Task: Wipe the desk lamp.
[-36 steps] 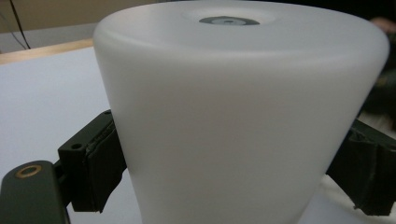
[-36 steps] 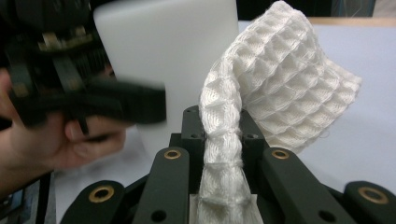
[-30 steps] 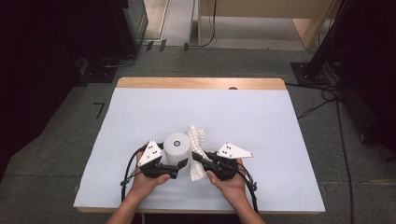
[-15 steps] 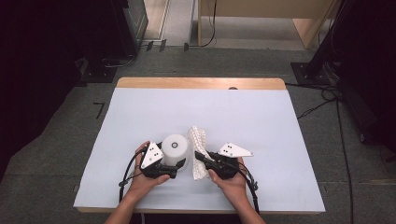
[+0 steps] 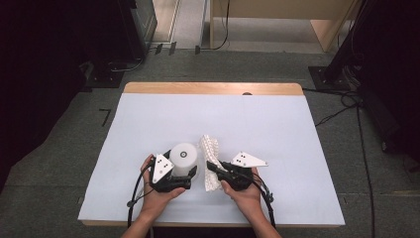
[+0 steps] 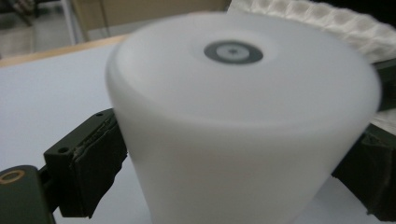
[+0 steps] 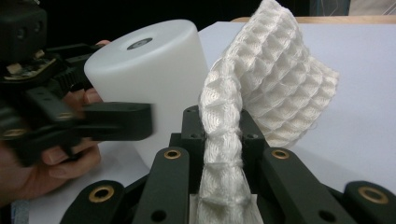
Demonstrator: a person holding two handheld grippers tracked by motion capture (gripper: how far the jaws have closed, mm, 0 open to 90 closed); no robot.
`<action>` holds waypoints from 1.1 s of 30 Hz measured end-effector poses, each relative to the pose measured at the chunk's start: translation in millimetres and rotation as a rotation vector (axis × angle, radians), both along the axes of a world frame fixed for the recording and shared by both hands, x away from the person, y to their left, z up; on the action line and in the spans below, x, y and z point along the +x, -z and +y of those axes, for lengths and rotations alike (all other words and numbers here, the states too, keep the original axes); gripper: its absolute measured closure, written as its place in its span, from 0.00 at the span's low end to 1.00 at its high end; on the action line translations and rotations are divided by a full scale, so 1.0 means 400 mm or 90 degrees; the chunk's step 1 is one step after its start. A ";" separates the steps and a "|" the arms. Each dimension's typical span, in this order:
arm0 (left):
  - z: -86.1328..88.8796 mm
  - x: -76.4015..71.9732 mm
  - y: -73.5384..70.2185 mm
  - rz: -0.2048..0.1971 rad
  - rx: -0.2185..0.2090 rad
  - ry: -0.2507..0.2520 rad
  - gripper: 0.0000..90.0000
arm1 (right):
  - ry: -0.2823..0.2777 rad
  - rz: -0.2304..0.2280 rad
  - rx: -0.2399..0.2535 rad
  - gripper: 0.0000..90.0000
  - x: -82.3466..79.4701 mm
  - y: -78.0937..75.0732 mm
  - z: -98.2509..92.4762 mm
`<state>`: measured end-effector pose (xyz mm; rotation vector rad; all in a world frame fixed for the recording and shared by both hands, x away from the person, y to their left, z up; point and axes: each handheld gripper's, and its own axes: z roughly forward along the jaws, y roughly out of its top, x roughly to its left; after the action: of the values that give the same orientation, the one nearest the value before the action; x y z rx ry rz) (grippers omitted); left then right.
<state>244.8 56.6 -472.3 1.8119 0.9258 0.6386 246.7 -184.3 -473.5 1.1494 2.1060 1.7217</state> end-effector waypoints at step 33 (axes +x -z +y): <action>0.063 0.041 -0.024 0.005 -0.109 0.166 0.10 | -0.037 0.031 -0.013 0.87 -0.003 0.020 0.035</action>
<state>261.3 81.8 -462.6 1.7435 0.7110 0.3767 245.5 -170.3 -481.5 1.1477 2.2013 1.7081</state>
